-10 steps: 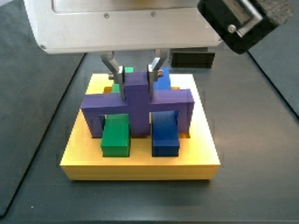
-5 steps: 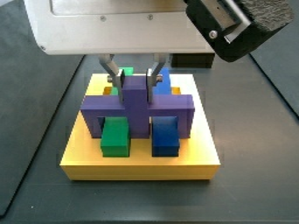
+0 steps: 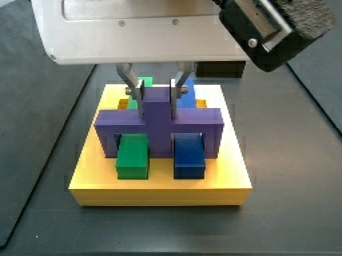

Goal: Pick up the purple object. Move up. Move to above the board. Insert the purple object.
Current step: Insert the purple object.

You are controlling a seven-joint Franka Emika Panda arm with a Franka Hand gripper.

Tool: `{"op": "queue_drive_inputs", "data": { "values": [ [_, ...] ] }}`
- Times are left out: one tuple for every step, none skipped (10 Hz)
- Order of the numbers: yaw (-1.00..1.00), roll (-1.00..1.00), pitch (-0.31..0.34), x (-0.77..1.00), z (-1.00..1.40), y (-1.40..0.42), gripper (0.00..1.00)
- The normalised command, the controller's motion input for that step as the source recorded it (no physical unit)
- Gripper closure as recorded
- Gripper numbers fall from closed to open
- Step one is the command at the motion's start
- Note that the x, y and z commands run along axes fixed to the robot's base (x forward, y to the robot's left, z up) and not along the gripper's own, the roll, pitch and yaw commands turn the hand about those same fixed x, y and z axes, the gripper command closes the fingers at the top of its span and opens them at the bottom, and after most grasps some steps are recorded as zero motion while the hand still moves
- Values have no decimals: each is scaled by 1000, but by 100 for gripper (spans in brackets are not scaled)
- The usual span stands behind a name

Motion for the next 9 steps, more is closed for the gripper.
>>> {"op": "queue_drive_inputs", "data": {
  "values": [
    [117,356,0,0,0,-91,100],
    [74,370,0,31,0,0,100],
    [37,333,0,17,0,0,100],
    [34,300,0,71,0,0,100],
    [37,133,0,134,-120,-14,100],
    [0,0,0,54,-303,-34,100],
    [0,-23,0,0,-403,0,100],
    [0,-69,-29,0,-534,23,100],
    [0,-89,-50,-43,-574,23,100]
  ]
}}
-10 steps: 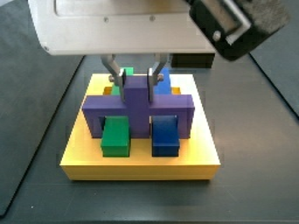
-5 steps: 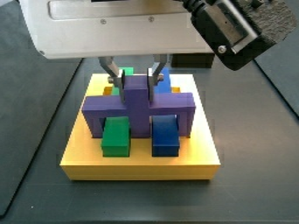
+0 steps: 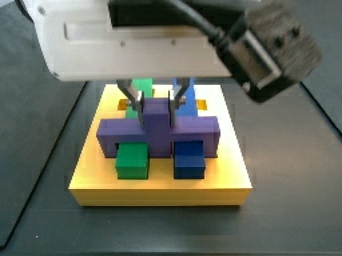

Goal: Pick up the purple object. Move up. Move to above the board. Insert the purple object.
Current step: Insert the purple object.

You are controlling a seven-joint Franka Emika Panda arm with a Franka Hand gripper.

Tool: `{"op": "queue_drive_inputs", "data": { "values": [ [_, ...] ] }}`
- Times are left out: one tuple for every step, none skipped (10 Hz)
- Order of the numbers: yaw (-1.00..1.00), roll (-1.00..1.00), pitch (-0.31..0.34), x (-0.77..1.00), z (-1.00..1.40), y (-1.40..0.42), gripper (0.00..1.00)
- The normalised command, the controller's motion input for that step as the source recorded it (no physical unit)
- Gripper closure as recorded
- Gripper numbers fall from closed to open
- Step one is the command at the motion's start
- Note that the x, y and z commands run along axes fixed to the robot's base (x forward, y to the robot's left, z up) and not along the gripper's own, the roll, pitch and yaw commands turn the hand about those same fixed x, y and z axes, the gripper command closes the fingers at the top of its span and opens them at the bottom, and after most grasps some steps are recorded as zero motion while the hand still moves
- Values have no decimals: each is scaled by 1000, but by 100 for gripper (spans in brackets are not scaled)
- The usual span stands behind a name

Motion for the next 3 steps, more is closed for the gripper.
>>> {"op": "queue_drive_inputs", "data": {
  "values": [
    [0,-106,-79,-103,-637,51,100],
    [0,0,-54,-40,-446,23,100],
    [0,0,0,0,0,0,100]
  ]
}}
